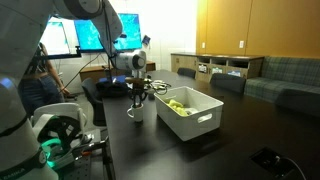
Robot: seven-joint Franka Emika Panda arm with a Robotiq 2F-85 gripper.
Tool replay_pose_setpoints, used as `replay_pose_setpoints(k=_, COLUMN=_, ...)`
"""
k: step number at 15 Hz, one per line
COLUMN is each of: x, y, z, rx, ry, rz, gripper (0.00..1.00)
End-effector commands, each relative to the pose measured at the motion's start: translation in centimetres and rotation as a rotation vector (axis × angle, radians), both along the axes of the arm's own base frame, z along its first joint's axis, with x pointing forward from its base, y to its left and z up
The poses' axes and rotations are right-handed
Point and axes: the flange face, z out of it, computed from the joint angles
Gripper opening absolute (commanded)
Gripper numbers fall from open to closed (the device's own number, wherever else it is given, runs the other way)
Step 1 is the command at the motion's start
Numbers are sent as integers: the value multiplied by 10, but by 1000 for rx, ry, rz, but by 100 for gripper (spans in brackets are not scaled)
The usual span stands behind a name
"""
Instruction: Pick up the marker pen and small tape from the table and put them in the white cup. Pick up the towels from the table and put them in the container.
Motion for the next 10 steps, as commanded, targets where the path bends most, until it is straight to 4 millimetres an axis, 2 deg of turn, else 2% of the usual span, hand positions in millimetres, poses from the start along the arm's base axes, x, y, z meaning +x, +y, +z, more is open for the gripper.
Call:
replay_pose_setpoints(k=1, x=1, y=1, z=4, rx=-14, ry=11, rz=-7, gripper=71)
replay_pose_setpoints(k=4, x=-6, y=-12, z=13, rx=0, ry=-9, rz=-99, gripper=93)
replay_pose_setpoints(k=5, x=-10, y=-22, z=18, rx=3, ry=-14, rz=-141, gripper=100)
replay_pose_setpoints(k=7, x=-16, y=-39, z=30, rx=20, ry=-15, rz=-235, gripper=100)
replay_pose_setpoints(k=10, x=-31, y=-75, z=49, rx=15, ry=13, rz=-400, gripper=100)
